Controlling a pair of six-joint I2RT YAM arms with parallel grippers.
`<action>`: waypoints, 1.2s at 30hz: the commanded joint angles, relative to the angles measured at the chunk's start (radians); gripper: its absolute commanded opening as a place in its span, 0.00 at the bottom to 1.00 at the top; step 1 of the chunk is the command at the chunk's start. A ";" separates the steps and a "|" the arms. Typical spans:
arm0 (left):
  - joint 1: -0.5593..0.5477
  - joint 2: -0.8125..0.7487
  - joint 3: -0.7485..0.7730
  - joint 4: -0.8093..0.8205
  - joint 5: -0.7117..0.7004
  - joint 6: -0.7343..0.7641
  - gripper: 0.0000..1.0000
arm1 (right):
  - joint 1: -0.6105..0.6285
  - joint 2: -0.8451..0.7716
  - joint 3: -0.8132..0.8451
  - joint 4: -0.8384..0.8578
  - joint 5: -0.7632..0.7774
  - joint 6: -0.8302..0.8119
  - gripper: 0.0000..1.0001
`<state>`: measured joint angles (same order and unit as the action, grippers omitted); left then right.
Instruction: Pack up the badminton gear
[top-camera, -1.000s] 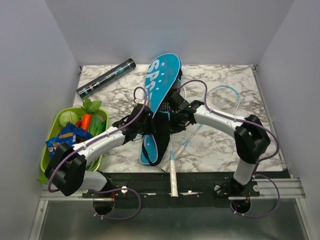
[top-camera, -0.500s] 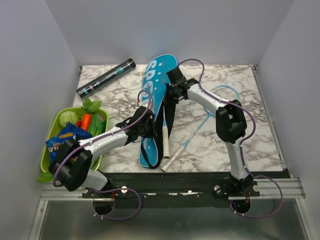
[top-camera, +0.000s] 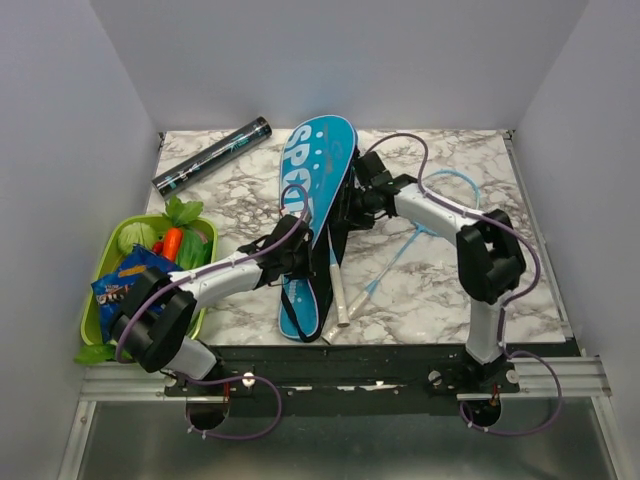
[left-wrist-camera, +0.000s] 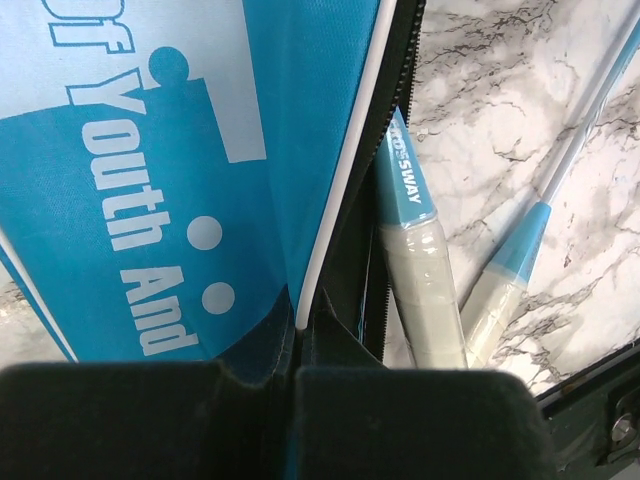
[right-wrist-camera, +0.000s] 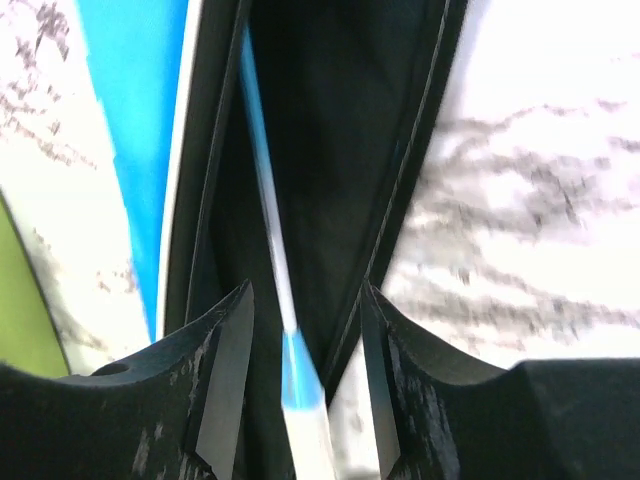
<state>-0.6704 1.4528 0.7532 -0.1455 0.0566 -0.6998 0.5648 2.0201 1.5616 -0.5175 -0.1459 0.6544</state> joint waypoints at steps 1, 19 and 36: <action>-0.011 0.017 0.025 -0.006 0.015 0.011 0.00 | 0.004 -0.210 -0.183 0.039 -0.033 -0.027 0.56; -0.011 0.003 0.028 -0.003 0.032 0.020 0.00 | 0.208 -0.570 -0.696 0.172 -0.121 0.077 0.57; -0.011 -0.011 0.029 -0.005 0.034 0.022 0.00 | 0.259 -0.468 -0.712 0.257 -0.132 0.126 0.52</action>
<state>-0.6746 1.4620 0.7628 -0.1631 0.0624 -0.6815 0.8074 1.5242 0.8486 -0.2855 -0.2638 0.7700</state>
